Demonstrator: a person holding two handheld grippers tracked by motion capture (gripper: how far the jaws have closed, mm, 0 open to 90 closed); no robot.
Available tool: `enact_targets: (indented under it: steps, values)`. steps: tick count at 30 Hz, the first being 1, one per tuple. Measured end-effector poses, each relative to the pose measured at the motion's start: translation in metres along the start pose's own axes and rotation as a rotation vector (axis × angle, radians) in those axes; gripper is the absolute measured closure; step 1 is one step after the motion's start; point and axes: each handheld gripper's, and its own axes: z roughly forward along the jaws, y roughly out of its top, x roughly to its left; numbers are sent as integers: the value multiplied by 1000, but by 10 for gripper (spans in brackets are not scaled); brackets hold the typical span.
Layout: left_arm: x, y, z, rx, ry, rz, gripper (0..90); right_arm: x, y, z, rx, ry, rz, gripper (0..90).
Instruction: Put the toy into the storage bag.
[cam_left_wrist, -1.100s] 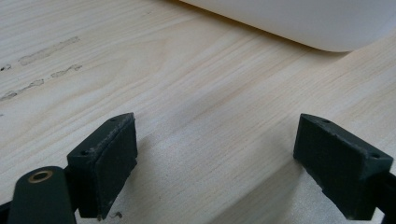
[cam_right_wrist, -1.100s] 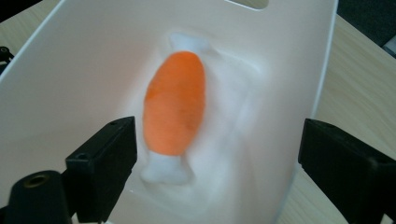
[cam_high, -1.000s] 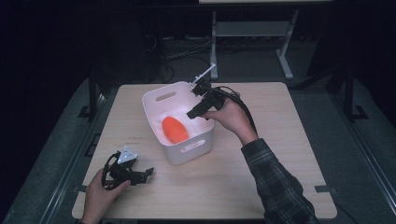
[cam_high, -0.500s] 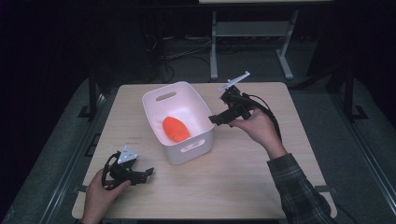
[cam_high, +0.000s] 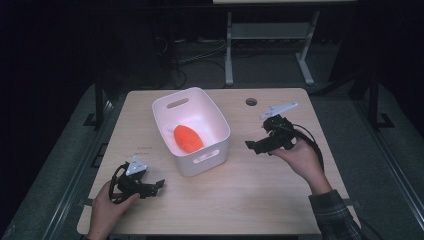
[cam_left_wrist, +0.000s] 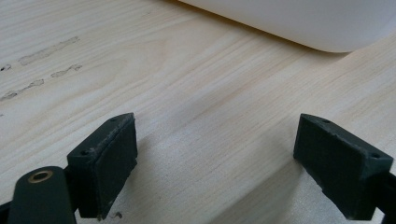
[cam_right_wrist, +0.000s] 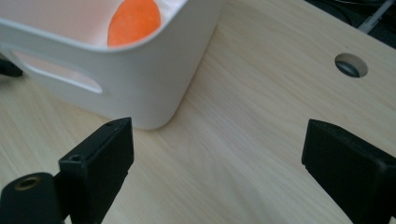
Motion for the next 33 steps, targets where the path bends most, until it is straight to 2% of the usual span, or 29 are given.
enact_targets:
  steps: [4,5,7,9,10,11,14,16,23,24,28,30,32,33]
  values:
    - [0,0,0,-1,1,-1,129,0,-19,3,-6,-10,3,88]
    - [0,0,0,-1,1,-1,129,0,-29,5,-6,-18,7,76]
    - [0,0,0,1,0,2,129,0,-34,6,-7,-21,10,74]
    - [0,0,0,-1,0,-3,129,-1,-50,9,-12,-31,22,74]
    - [0,0,0,-1,0,-3,129,-1,-50,9,-12,-31,22,74]
    - [0,0,0,-1,0,-3,129,-1,-61,10,-30,-39,29,74]
    - [0,0,0,-1,0,-3,129,-3,-69,11,-38,-44,38,74]
    - [0,0,0,-1,-1,0,129,-5,-84,11,-53,-51,36,74]
    - [0,0,0,0,0,1,129,-7,-114,10,-85,-67,58,74]
    - [0,0,0,0,0,1,129,-7,-123,10,-86,-78,63,74]
    - [0,0,0,0,0,1,129,-7,-136,10,-82,-73,71,74]
    - [0,0,0,0,0,1,129,-6,-147,11,-73,-92,70,74]
    - [0,0,0,0,0,1,129,-6,-151,11,-69,-91,75,74]
    - [0,0,0,0,0,1,129,-5,-160,11,-67,-89,81,74]
